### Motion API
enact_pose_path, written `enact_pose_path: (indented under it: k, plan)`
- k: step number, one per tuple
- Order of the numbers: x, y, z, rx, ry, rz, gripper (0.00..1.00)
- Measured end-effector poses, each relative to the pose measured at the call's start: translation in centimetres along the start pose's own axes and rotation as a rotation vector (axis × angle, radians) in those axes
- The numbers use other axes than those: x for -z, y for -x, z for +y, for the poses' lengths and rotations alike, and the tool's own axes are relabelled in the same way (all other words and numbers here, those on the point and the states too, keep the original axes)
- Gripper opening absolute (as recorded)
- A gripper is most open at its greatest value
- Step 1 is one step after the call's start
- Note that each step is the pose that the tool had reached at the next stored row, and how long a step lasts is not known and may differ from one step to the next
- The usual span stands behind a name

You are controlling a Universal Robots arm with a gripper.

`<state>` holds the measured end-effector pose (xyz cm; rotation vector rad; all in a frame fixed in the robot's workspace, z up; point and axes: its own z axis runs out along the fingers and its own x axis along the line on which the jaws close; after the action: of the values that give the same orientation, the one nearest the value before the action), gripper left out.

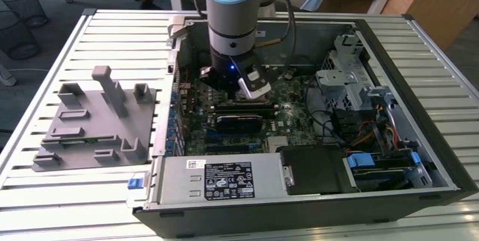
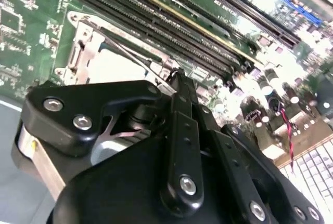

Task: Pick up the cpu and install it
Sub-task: 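Install the second cpu locking lever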

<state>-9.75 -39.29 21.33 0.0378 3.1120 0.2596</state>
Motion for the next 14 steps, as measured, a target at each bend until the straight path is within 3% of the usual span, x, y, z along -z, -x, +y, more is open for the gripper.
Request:
enact_pose_path:
  k: [4,7,14]
  plan:
    - [0.81,0.09,0.14,0.0,0.0,0.0001,0.11]
    - [1.0,0.36,0.18,0.0,0.0005,0.0002,0.11]
    - [0.97,2.01,0.25,0.0,0.0076,0.0003,0.11]
